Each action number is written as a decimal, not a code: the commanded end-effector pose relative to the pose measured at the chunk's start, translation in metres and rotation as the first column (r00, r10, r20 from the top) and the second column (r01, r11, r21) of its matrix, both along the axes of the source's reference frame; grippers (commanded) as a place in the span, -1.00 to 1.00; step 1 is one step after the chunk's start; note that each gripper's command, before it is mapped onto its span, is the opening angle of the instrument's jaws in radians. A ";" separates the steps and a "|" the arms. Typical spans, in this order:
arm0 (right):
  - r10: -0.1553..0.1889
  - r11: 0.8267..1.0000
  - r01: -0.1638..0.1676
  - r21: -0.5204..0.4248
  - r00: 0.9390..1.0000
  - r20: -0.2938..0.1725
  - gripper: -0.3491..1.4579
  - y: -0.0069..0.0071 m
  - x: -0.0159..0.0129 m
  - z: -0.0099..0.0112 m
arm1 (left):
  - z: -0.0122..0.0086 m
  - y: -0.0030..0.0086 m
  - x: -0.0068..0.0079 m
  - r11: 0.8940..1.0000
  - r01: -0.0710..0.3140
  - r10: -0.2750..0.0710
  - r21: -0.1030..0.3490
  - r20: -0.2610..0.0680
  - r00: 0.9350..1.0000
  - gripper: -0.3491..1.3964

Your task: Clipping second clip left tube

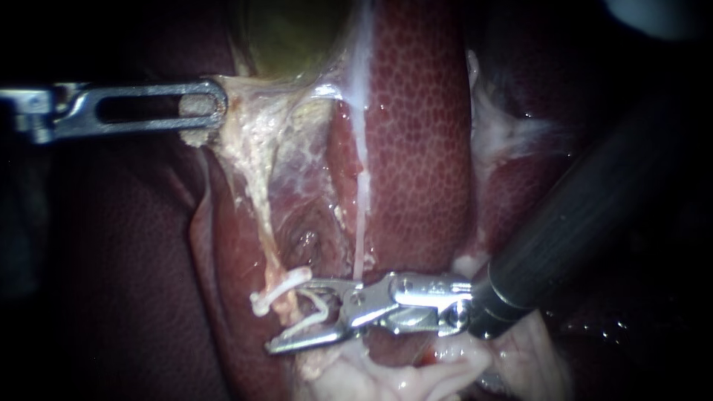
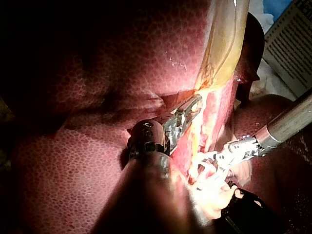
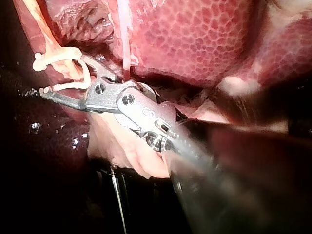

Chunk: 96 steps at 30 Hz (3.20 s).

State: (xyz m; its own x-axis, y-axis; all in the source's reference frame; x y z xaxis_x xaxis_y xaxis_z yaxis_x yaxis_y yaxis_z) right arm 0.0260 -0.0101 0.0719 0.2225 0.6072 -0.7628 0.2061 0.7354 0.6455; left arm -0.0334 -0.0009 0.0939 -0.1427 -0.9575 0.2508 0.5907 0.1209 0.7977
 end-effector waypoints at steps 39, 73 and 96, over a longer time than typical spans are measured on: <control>0.026 1.000 -0.026 0.005 1.000 0.009 0.05 0.0060 -0.0058 -0.0046 | -0.0001 0.0000 0.0000 1.000 0.000 0.000 0.000 0.000 1.000 -1.00; 0.018 1.000 -0.018 -0.010 1.000 0.020 0.05 0.0069 -0.0025 -0.0049 | -0.0001 -0.0001 -0.0001 1.000 0.001 -0.001 0.000 0.000 1.000 -1.00; -0.038 0.999 0.038 -0.003 0.999 -0.013 0.05 0.0047 0.0004 -0.0056 | -0.0002 -0.0001 -0.0002 1.000 0.001 -0.001 0.000 -0.001 1.000 -1.00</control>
State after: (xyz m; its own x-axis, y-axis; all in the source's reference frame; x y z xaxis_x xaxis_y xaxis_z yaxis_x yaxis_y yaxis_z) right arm 0.0266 -0.0055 0.0663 0.2359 0.5957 -0.7678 0.2426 0.7290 0.6401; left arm -0.0337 -0.0009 0.0937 -0.1439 -0.9572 0.2512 0.5916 0.1203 0.7972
